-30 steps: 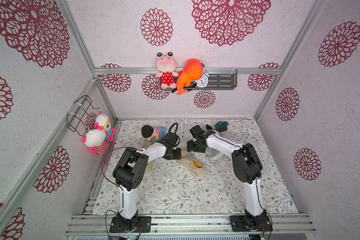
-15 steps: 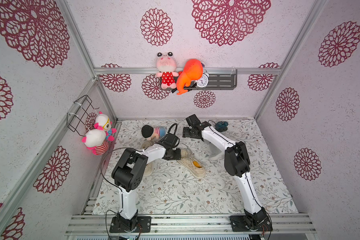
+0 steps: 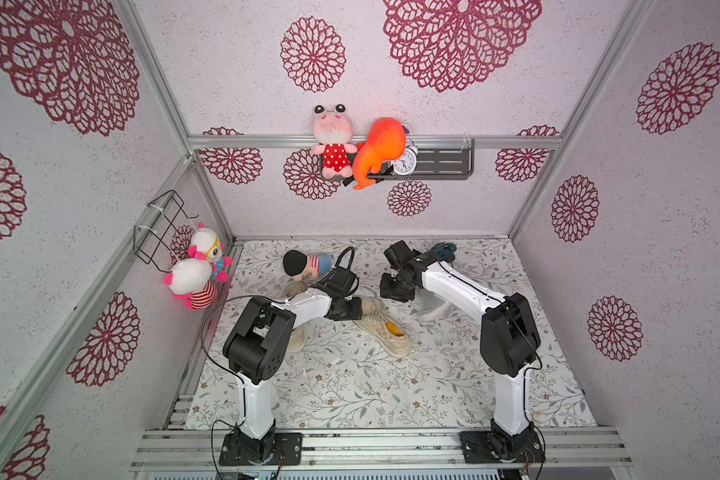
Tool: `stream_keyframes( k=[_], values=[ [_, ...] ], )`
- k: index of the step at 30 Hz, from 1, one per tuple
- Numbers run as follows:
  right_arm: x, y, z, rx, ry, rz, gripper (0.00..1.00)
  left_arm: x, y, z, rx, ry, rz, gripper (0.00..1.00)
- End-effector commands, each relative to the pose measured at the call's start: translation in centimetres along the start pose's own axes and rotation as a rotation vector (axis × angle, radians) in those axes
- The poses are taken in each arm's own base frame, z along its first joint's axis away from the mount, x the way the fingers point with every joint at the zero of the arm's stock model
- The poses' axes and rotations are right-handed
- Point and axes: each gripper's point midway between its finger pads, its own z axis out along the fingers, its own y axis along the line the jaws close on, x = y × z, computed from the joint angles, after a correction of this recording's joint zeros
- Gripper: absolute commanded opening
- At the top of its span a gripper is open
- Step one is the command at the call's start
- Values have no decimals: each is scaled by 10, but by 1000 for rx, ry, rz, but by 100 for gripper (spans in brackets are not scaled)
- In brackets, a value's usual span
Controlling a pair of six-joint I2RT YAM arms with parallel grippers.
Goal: Remove the insole from the shoe
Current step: Untie the shoelace on the shoe.
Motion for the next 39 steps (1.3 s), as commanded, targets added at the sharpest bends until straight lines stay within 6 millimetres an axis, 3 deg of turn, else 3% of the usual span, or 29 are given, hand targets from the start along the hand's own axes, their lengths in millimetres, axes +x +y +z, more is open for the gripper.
stream_keyframes(
  k=[1, 8, 13, 18, 20, 23, 29, 34, 39],
  values=[
    [8, 8, 5, -51, 40, 38, 41, 82, 10, 15, -58, 285, 38, 51],
    [10, 2, 25, -35, 52, 64, 34, 75, 8, 13, -60, 272, 39, 51],
    [11, 2, 34, -51, 51, 76, 20, 62, 7, 4, -79, 220, 33, 53],
    [4, 9, 27, -94, 6, 84, 0, 11, -3, -52, -105, 2, 26, 59],
    [1, 14, 18, -137, -35, 87, 0, -8, -9, -79, -99, -87, 11, 61],
    [-3, 21, 4, -217, -99, 106, 0, -20, -23, -100, -41, -138, -25, 61],
    [-6, 29, -20, -329, -202, 146, 0, -18, -53, -93, 226, -64, -247, 56],
    [-2, 30, -28, -358, -225, 146, 0, -40, -83, -92, 411, -73, -396, 55],
    [2, 27, -26, -360, -217, 144, 0, -41, -82, -70, 403, -39, -505, 51]
  ],
)
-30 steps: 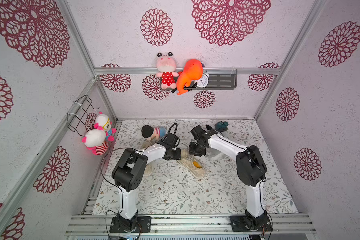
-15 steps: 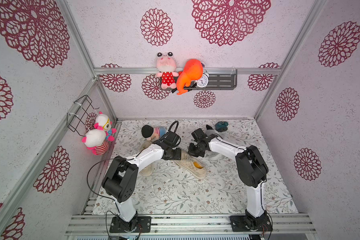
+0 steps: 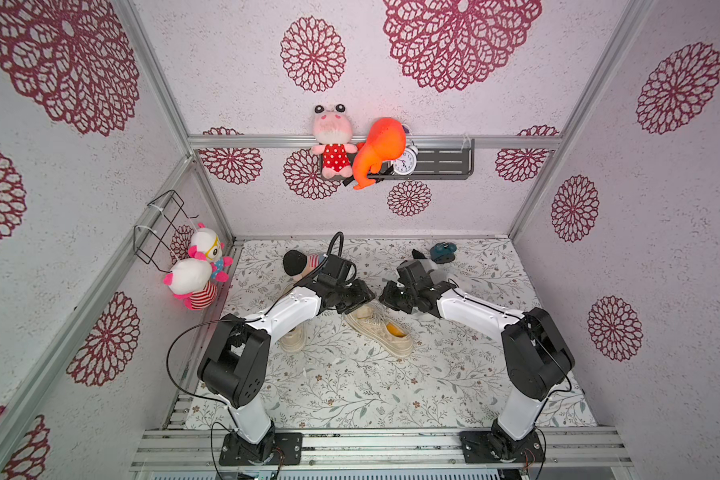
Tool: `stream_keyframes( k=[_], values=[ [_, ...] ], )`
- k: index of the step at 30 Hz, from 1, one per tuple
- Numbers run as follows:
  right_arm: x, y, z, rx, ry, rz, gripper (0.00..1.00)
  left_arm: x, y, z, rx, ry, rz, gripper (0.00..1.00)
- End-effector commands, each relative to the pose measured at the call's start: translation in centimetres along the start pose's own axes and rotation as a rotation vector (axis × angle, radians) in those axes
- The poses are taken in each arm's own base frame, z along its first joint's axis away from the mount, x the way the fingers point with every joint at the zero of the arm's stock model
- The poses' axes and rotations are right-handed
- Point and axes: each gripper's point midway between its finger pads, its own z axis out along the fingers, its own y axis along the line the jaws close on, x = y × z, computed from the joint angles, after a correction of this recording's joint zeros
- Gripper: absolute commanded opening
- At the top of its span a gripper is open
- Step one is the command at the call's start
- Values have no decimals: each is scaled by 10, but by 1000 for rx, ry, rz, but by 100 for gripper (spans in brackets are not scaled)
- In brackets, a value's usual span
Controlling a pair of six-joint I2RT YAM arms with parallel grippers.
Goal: Remove the insole from the shoe
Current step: Untie the shoelace on the shoe.
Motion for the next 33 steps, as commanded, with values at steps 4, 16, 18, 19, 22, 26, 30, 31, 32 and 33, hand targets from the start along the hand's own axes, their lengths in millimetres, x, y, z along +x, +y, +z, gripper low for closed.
stream_keyframes(
  k=[4, 16, 18, 19, 22, 26, 30, 31, 32, 33],
  values=[
    [-7, 18, -14, -59, -42, 4, 0, 2, 12, 22, -18, 26, -160, 44],
    [-7, 21, -22, -69, -56, -6, 0, 0, 21, 45, -55, 55, -197, 34],
    [-7, 20, -23, -69, -57, -5, 0, 1, 25, 49, -62, 60, -206, 32],
    [-7, 20, -23, -69, -58, -4, 0, 1, 25, 50, -59, 60, -208, 30],
    [-6, 19, -25, -69, -61, -5, 0, 0, 24, 51, -57, 59, -209, 25],
    [-7, 19, -30, -66, -72, -9, 0, -2, 20, 51, -48, 56, -202, 16],
    [-8, 12, -36, -31, -89, -17, 0, -4, 24, 50, -63, 40, -197, 2],
    [-8, 6, -36, -6, -95, -15, 0, -7, 23, 46, -61, 23, -190, 1],
    [-9, 0, -37, 20, -104, -13, 0, -10, 21, 42, -62, 5, -178, 0],
    [-10, -9, -37, 66, -114, -7, 0, -12, 20, 36, -63, -19, -161, 0]
  ],
)
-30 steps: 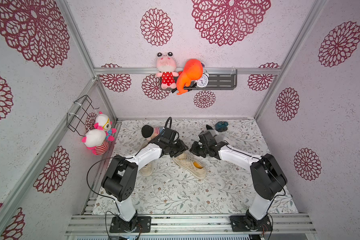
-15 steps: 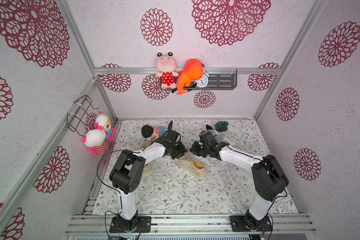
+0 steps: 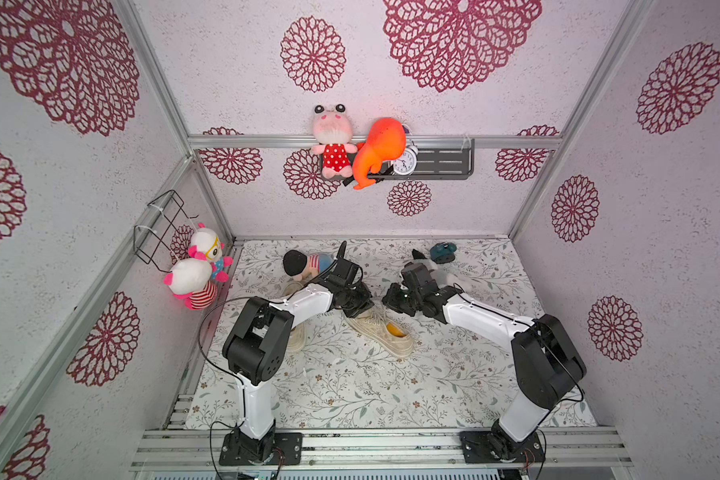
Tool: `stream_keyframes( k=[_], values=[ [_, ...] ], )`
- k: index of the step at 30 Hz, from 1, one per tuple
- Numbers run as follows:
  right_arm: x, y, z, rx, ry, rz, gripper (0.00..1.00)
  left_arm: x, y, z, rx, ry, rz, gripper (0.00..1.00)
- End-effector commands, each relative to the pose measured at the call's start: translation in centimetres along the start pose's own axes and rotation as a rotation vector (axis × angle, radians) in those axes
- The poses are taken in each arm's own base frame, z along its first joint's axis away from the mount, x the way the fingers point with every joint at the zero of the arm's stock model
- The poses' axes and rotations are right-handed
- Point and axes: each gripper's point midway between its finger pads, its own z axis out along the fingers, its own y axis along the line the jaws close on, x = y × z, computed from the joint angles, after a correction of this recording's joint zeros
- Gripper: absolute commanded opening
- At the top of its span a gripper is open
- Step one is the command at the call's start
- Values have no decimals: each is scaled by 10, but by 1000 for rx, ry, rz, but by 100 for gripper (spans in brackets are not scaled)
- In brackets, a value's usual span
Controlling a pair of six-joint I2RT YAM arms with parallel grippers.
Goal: Remove the insole from the shoe
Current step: Untie the shoelace on the shoe.
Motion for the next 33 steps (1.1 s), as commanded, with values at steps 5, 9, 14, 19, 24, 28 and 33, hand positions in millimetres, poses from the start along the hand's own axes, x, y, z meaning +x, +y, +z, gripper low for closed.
stream_keyframes(
  k=[5, 9, 14, 19, 24, 28, 33],
  values=[
    [-13, -51, -14, 264, -89, -9, 0, -14, -3, -40, -7, -168, 84, 0],
    [-9, -76, -17, 375, -93, -13, 0, -10, 14, -51, -23, -210, 72, 0],
    [-2, -95, -20, 450, -89, 1, 0, -10, 28, -63, -8, -287, 35, 0],
    [2, -102, -17, 480, -78, 12, 0, -7, 45, -66, -34, -329, -32, 0],
    [3, -113, -22, 537, -87, 28, 0, -9, 63, -78, -68, -410, -115, 0],
    [4, -114, -22, 540, -90, 36, 0, -11, 71, -85, -82, -451, -174, 0],
    [11, -118, -24, 551, -83, 53, 0, -15, 72, -98, -85, -524, -201, 4]
  ],
)
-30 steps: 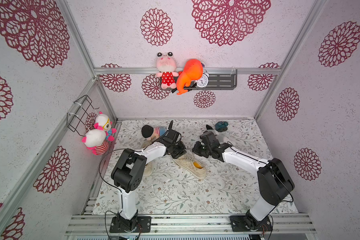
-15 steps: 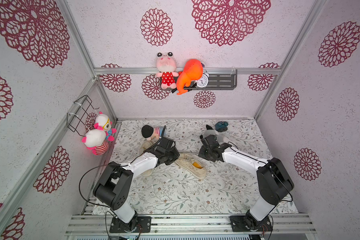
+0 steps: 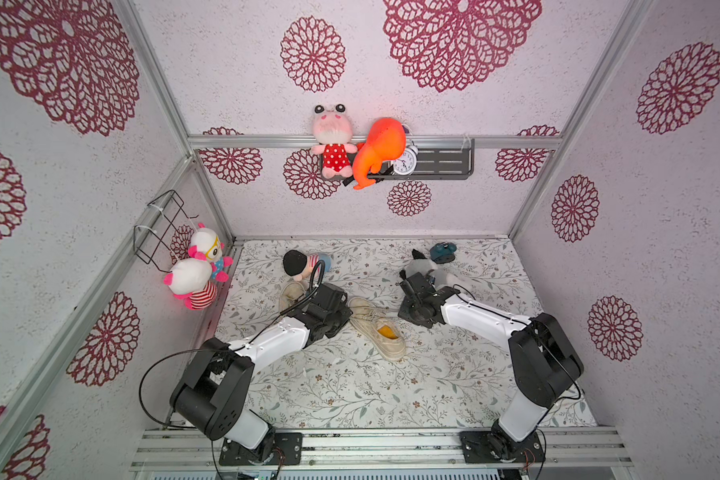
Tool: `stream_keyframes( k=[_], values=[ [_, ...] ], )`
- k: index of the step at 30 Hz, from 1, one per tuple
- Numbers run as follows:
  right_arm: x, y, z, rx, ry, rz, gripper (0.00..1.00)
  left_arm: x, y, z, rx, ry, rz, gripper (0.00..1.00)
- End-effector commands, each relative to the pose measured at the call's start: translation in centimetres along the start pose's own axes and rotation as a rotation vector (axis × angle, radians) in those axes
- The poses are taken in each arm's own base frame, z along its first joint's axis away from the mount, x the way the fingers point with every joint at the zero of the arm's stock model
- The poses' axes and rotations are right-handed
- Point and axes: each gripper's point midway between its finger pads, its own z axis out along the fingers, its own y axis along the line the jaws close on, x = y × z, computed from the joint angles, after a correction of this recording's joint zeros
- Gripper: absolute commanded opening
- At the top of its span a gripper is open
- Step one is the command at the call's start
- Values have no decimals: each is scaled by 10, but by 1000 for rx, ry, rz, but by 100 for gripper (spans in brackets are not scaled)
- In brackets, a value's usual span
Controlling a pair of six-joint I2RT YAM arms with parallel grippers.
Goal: Remove the insole from the shoe
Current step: Untie the shoelace on the shoe.
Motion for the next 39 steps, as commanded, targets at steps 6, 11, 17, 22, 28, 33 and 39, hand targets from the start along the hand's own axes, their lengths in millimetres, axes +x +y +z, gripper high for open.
stream_keyframes(
  k=[6, 11, 17, 22, 28, 33, 39],
  values=[
    [12, -22, 2, 68, 7, 6, 0, -17, 8, -1, -22, -106, -75, 39],
    [-9, 9, -26, -11, -6, -148, 30, -34, 11, -20, -92, -186, -21, 61],
    [1, 47, -66, -184, 78, -468, 40, -53, -4, -42, -87, -224, 134, 62],
    [56, 62, -76, -272, 229, -674, 22, -31, -12, -28, -49, -83, 255, 58],
    [71, 63, -54, -239, 274, -714, 14, -11, -2, -15, -31, 11, 277, 58],
    [71, 50, -31, -121, 311, -762, 12, -3, 2, -9, -33, 50, 276, 58],
    [71, 37, -17, -39, 321, -798, 26, 8, -1, 5, -15, 124, 281, 60]
  ],
)
